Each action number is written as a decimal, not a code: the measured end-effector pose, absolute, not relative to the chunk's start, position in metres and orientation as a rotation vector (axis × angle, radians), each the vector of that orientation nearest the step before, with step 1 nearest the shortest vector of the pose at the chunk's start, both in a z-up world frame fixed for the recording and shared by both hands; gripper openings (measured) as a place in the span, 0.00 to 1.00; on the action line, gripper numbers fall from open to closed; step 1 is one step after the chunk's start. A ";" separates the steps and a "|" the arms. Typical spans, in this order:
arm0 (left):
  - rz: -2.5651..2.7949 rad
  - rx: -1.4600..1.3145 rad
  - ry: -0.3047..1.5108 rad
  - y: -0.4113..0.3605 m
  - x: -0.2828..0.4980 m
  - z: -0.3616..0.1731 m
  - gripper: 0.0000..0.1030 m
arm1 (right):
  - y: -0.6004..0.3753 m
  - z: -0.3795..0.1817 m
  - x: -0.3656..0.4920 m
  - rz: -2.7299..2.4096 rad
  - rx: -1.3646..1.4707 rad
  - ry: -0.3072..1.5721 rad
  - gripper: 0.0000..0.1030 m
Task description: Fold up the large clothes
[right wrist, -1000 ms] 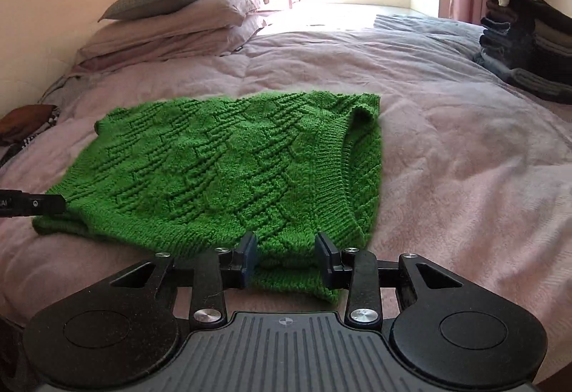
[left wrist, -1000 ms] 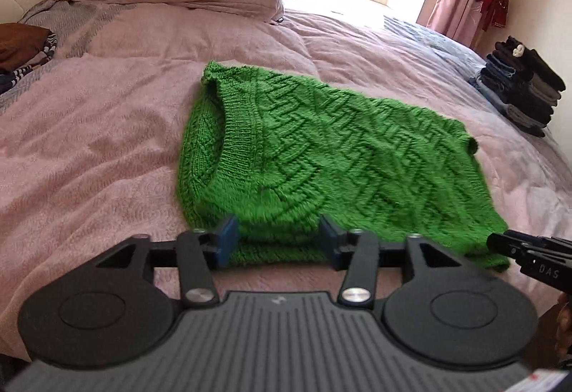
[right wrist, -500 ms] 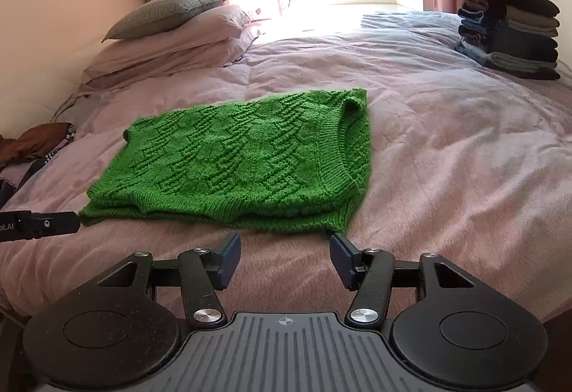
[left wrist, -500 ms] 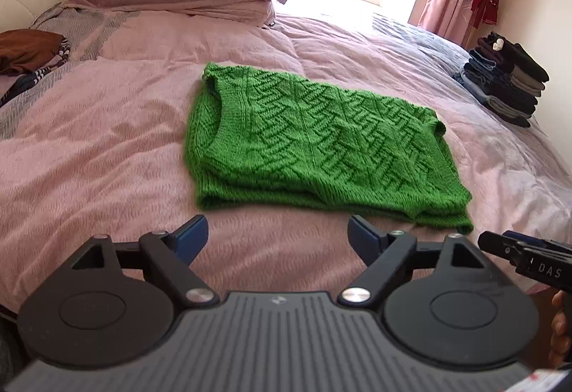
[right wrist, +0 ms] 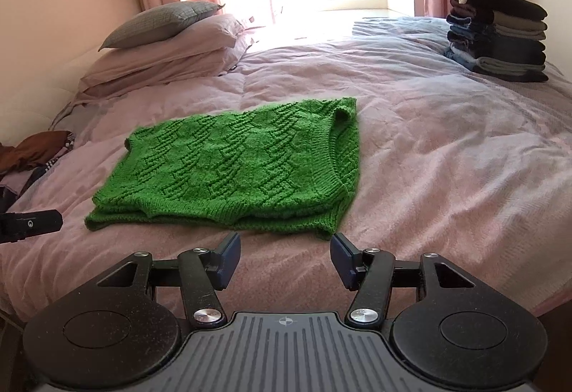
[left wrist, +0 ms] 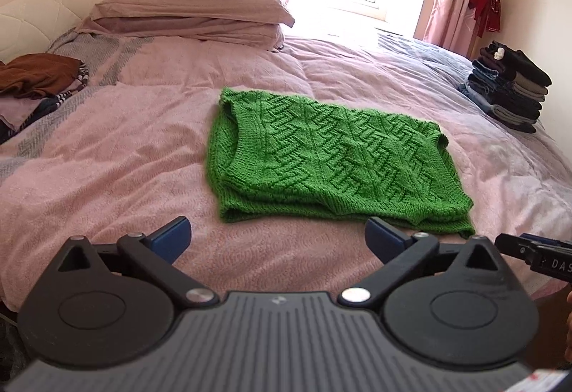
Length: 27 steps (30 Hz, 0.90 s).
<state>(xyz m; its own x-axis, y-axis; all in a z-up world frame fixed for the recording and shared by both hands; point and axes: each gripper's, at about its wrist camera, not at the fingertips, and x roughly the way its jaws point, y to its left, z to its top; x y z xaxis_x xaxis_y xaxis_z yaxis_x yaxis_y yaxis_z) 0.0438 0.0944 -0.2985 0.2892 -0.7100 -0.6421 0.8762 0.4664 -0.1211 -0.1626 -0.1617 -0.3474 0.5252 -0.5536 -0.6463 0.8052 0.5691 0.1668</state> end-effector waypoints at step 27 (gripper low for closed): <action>-1.042 0.277 0.753 0.052 0.089 -0.319 0.99 | -0.217 -0.377 -0.173 -0.926 0.570 0.612 0.52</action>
